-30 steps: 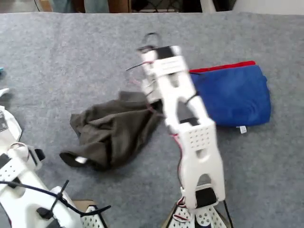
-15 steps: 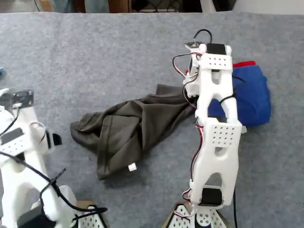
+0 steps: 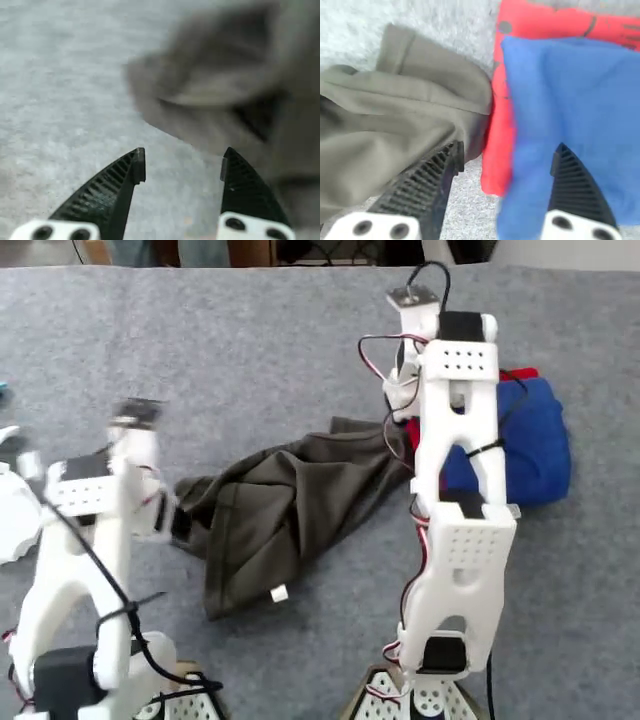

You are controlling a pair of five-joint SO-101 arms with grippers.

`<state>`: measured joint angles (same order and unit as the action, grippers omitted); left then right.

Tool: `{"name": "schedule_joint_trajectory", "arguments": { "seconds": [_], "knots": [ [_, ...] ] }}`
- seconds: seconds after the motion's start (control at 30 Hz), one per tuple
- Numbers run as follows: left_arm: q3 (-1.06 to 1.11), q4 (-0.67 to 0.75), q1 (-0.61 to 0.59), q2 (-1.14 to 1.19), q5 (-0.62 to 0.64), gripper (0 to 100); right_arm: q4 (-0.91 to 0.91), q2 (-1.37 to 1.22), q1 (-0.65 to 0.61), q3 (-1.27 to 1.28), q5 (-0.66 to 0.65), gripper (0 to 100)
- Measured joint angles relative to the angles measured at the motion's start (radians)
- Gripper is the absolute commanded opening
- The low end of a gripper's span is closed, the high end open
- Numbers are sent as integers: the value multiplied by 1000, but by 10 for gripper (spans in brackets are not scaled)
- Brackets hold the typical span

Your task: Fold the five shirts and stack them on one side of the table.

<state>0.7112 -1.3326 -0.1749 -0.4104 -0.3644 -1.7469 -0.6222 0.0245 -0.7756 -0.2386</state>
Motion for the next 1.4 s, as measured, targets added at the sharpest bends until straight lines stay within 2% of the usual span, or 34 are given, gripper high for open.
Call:
{"name": "schedule_joint_trajectory", "arguments": {
  "seconds": [0.17,0.3,0.43,0.57,0.7,0.93,1.07,1.2,1.4],
  "knots": [
    [-46,-190,40,-92,-161,257,2,68,-43,0,0,289],
    [14,-199,152,-123,-204,256,2,114,-64,0,0,289],
    [166,-48,272,-124,-141,257,2,146,-58,0,0,289],
    [295,184,279,-98,-21,256,2,147,-58,5,-20,289],
    [273,244,275,11,57,246,2,147,-61,5,-83,289],
    [25,252,275,285,226,22,2,147,-60,5,-98,289],
    [-146,241,275,457,321,27,2,147,-58,5,-98,289],
    [-311,180,269,554,336,28,2,147,-58,5,-98,289],
    [-585,169,187,638,339,30,2,147,-58,5,-98,289]
  ]
}}
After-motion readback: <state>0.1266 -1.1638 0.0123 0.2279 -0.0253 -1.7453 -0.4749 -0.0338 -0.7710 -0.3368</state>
